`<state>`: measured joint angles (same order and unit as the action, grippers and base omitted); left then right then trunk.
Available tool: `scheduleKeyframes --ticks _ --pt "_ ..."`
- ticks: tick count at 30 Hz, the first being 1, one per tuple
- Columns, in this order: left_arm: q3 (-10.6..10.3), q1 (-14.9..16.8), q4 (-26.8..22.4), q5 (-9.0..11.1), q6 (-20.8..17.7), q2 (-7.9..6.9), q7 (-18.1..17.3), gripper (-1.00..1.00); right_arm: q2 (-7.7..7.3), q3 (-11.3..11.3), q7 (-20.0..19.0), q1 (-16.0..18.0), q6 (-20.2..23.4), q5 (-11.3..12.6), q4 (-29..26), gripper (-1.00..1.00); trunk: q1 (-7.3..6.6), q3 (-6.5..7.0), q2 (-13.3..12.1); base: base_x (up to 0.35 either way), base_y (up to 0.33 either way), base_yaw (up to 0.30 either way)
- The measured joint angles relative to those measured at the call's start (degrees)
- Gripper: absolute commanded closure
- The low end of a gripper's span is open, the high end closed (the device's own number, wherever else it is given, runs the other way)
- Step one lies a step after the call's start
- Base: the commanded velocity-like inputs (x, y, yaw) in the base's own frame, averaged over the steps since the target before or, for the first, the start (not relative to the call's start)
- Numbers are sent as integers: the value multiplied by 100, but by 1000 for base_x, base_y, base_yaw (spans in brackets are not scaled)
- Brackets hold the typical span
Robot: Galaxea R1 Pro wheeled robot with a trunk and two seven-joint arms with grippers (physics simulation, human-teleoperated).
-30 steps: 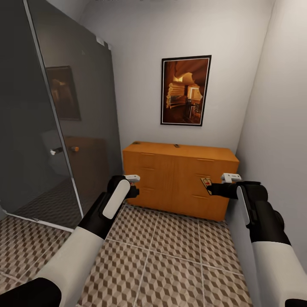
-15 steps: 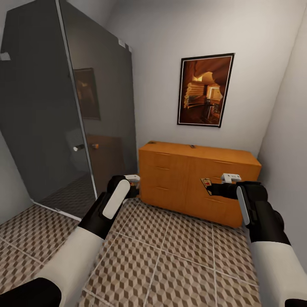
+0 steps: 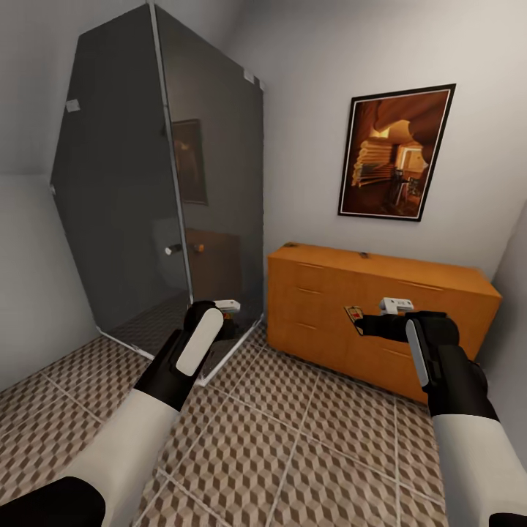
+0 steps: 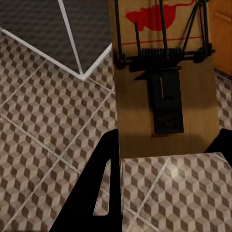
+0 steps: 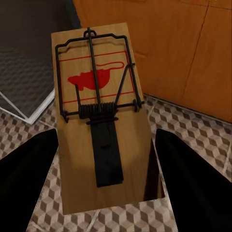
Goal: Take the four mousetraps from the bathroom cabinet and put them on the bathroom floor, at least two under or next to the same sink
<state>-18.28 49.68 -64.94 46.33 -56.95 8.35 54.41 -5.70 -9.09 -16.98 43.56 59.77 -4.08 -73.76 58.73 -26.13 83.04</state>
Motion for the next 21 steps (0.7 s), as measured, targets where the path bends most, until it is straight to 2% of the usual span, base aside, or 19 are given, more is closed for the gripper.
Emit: scheduleKeyframes --ticks 21 --pt "0 0 0 -2 0 0 6 100 0 0 -6 0 0 0 0 100 0 0 0 0 0 274"
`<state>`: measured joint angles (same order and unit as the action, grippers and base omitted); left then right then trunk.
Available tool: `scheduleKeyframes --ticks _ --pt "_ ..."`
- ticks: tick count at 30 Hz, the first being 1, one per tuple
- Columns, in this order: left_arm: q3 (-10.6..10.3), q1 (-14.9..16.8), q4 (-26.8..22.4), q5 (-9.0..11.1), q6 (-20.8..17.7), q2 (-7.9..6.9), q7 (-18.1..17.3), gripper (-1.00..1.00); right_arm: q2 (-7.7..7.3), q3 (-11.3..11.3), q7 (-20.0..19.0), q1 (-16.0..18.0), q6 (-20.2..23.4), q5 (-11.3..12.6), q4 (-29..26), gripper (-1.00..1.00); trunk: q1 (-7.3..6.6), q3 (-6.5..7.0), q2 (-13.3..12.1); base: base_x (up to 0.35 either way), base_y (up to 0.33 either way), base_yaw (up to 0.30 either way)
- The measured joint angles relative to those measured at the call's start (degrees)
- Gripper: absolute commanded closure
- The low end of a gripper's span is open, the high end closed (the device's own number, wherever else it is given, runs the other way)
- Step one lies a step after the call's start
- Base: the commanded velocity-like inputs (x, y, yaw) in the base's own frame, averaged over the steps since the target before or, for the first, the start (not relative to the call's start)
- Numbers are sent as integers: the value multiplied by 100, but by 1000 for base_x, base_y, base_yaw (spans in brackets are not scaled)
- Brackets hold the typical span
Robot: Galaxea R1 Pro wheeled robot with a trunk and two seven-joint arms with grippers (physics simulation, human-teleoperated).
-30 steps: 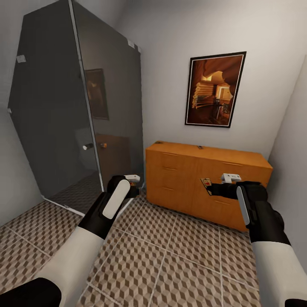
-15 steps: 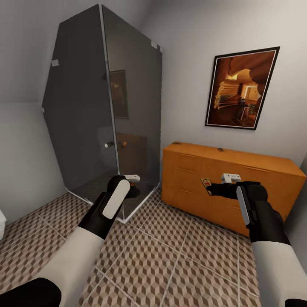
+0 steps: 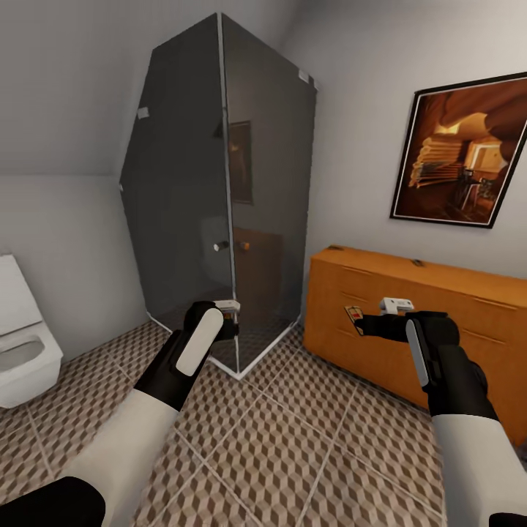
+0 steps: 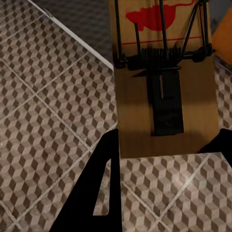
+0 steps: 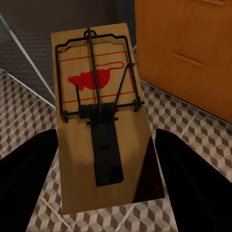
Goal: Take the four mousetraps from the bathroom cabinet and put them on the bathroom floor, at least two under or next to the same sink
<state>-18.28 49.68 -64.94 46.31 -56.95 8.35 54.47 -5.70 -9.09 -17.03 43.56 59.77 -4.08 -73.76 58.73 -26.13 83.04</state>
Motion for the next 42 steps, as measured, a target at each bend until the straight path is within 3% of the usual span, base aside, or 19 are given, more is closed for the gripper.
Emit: scheduleKeyframes --ticks 42 --pt "1 0 0 1 6 0 -5 100 -6 0 0 0 0 0 0 100 0 0 0 0 0 274"
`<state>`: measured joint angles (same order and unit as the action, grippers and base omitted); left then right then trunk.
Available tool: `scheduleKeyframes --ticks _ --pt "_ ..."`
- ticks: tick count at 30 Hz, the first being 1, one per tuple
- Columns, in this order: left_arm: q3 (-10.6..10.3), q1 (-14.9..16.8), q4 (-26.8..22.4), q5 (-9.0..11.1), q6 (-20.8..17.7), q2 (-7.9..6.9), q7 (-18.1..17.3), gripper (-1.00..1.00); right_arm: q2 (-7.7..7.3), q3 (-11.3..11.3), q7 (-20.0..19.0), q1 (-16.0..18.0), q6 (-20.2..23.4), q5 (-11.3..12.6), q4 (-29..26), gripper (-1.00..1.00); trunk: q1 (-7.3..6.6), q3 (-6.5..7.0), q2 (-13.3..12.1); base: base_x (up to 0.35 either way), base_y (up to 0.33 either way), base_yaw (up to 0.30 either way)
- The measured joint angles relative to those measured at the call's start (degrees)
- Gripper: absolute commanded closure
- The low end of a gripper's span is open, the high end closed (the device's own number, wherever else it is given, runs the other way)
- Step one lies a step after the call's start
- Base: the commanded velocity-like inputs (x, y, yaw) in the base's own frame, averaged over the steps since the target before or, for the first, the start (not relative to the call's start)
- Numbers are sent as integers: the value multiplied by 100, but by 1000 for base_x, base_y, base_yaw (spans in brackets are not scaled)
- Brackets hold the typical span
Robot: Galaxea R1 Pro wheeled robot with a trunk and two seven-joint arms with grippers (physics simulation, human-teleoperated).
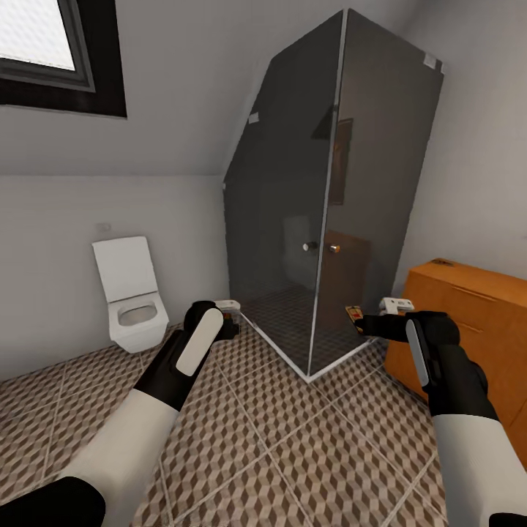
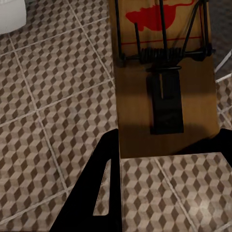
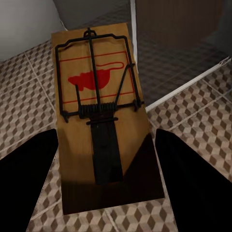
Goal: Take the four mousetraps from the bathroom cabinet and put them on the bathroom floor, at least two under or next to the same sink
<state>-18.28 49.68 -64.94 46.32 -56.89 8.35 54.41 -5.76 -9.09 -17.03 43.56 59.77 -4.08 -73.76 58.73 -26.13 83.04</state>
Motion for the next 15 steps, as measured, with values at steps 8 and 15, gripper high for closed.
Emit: scheduleKeyframes --ticks 8,15 --pt "-2 1 3 -1 0 1 1 100 1 -1 -1 -1 2 1 -2 100 0 0 0 0 0 122" --pt "-1 0 1 -1 -6 0 2 100 -1 0 -2 0 0 13 1 100 0 0 0 0 0 129"
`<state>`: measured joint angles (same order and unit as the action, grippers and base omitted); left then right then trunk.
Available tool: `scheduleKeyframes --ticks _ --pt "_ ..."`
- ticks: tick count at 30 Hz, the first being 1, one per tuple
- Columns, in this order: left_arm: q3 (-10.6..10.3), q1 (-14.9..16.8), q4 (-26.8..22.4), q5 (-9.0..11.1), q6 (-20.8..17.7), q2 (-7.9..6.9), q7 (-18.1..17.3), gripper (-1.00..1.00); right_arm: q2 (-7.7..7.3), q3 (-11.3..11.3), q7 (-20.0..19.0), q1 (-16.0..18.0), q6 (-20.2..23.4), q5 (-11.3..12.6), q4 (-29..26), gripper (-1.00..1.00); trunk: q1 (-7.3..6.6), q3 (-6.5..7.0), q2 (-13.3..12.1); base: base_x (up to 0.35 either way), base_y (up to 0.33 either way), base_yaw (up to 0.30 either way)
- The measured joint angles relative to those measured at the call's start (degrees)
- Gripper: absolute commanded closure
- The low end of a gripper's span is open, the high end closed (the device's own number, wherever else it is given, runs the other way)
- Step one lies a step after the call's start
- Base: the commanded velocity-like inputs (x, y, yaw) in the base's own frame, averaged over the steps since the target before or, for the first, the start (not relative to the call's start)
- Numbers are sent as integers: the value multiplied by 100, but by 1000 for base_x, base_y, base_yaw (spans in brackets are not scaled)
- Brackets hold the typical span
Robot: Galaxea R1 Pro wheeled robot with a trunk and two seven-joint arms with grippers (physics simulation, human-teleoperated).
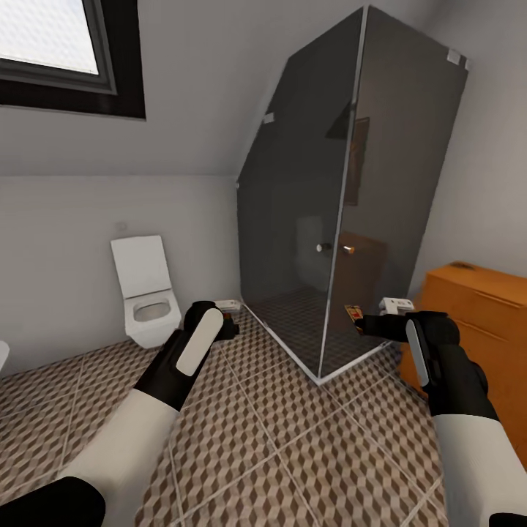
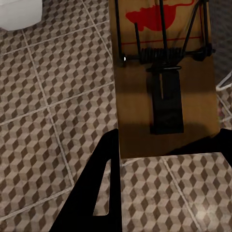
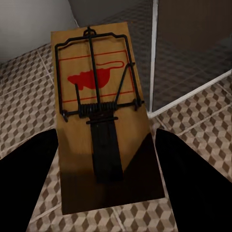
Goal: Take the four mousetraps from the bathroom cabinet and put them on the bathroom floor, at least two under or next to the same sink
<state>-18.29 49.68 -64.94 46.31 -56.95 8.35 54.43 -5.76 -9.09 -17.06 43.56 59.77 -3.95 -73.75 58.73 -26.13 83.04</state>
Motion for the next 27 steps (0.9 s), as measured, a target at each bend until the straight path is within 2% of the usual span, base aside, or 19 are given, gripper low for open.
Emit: scheduleKeyframes --ticks 27 --pt "1 0 -1 -1 8 0 -4 100 6 0 1 0 -1 3 8 100 0 -47 0 0 0 275"
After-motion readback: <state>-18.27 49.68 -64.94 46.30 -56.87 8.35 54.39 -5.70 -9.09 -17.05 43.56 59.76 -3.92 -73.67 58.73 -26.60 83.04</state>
